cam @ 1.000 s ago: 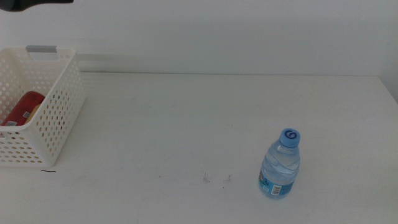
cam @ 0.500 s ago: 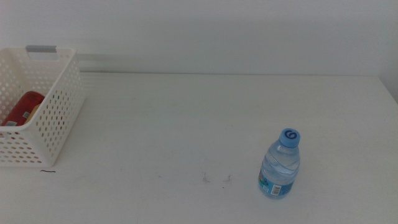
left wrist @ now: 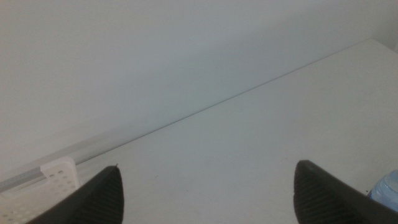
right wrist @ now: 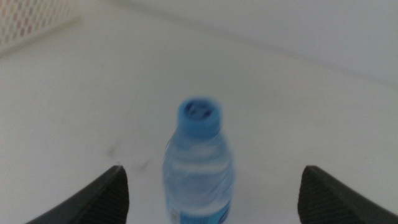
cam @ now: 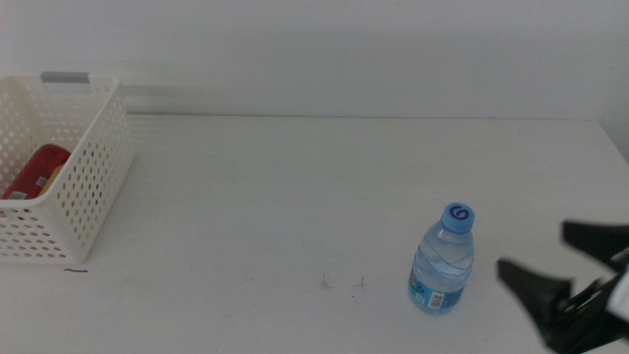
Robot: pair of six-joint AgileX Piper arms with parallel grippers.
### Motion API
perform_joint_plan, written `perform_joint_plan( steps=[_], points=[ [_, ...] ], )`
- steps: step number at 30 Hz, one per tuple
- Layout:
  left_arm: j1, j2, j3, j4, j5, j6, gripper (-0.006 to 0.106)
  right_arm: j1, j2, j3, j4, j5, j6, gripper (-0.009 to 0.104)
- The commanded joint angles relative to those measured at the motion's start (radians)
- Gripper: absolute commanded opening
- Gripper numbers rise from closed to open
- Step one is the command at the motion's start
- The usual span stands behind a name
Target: Use arms to grab the bottles and put them into the dustbin to the left of the table.
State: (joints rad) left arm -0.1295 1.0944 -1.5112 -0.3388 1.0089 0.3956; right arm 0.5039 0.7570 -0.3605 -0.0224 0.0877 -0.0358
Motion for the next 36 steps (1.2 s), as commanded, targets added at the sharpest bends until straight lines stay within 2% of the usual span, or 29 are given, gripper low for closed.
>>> perform_joint_plan(
  steps=[1,6,9,17,20,24,26,30,36],
  points=[
    [-0.001,-0.003,0.003,0.002,-0.018,0.0,0.094,0.023,0.075,0.055,-0.009,-0.113,-0.009,0.091],
    [-0.001,-0.003,0.003,0.002,-0.02,0.0,0.094,0.025,0.214,0.149,-0.005,-0.342,-0.007,0.091],
    [-0.001,-0.003,0.003,0.002,-0.02,0.0,0.094,0.025,0.297,0.157,0.013,-0.431,-0.007,0.091],
    [-0.001,-0.003,0.003,0.002,-0.027,0.0,0.094,0.025,0.601,0.157,0.011,-0.718,-0.015,0.091],
    [-0.001,-0.003,0.003,0.002,-0.027,0.0,0.094,0.025,0.693,0.157,0.054,-0.861,-0.032,0.091],
    [-0.001,-0.003,0.003,0.007,-0.027,0.0,0.094,0.025,0.82,0.152,0.171,-1.003,-0.072,0.091],
    [-0.001,-0.003,0.003,0.007,-0.027,0.0,0.094,0.025,0.875,0.132,0.19,-1.034,-0.076,0.091],
    [-0.001,-0.003,0.003,0.008,-0.028,0.0,0.094,0.025,0.942,0.071,0.111,-1.022,-0.053,0.091],
    [-0.001,-0.003,0.003,0.008,-0.028,0.0,0.094,0.025,0.992,0.0,0.108,-1.022,-0.043,0.091]
  ],
)
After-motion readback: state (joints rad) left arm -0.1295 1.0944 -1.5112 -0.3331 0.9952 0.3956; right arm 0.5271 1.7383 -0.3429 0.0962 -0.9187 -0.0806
